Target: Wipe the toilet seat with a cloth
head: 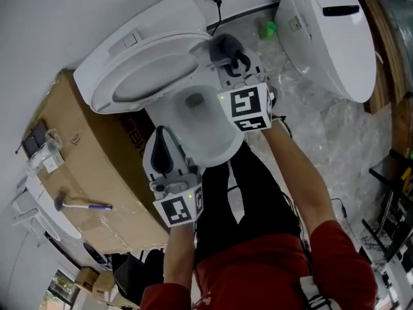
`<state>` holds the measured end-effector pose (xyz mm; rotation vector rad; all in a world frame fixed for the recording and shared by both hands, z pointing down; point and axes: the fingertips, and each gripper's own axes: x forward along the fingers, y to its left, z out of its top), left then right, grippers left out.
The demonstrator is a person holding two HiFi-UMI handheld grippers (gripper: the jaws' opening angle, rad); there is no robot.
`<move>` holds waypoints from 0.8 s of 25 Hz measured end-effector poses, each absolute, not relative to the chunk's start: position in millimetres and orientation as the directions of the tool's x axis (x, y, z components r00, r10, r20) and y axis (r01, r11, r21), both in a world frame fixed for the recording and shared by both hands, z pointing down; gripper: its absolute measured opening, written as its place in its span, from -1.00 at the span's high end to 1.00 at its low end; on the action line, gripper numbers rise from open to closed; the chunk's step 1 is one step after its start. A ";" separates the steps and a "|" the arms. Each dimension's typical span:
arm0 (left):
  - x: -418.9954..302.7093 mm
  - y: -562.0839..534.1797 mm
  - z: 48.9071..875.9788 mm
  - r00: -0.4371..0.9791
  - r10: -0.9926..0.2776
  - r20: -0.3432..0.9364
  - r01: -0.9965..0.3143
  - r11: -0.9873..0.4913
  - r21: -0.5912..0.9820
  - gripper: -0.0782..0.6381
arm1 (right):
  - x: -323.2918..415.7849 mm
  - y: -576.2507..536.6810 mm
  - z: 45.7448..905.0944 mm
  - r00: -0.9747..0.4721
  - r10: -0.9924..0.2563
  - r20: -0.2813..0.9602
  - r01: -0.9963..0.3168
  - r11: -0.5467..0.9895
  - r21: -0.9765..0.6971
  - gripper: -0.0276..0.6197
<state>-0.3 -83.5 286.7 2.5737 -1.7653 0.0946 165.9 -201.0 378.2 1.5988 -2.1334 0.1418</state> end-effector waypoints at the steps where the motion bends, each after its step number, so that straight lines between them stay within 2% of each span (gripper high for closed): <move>1: -2.0 -85.7 293.7 0.355 -0.933 0.064 -0.934 -0.357 -0.018 0.75 | 166.2 -200.6 386.0 -0.210 -0.882 0.422 -0.932 0.311 0.187 0.64; 13: -18.0 -99.3 382.0 0.312 -0.942 0.126 -0.948 -0.317 -0.017 0.75 | 161.9 -189.6 483.6 -0.187 -0.865 0.465 -0.946 0.287 0.154 0.64; 20: -24.5 -98.1 396.8 0.302 -0.941 0.152 -0.951 -0.308 -0.016 0.75 | 160.2 -188.3 495.6 -0.168 -0.858 0.485 -0.955 0.263 0.135 0.64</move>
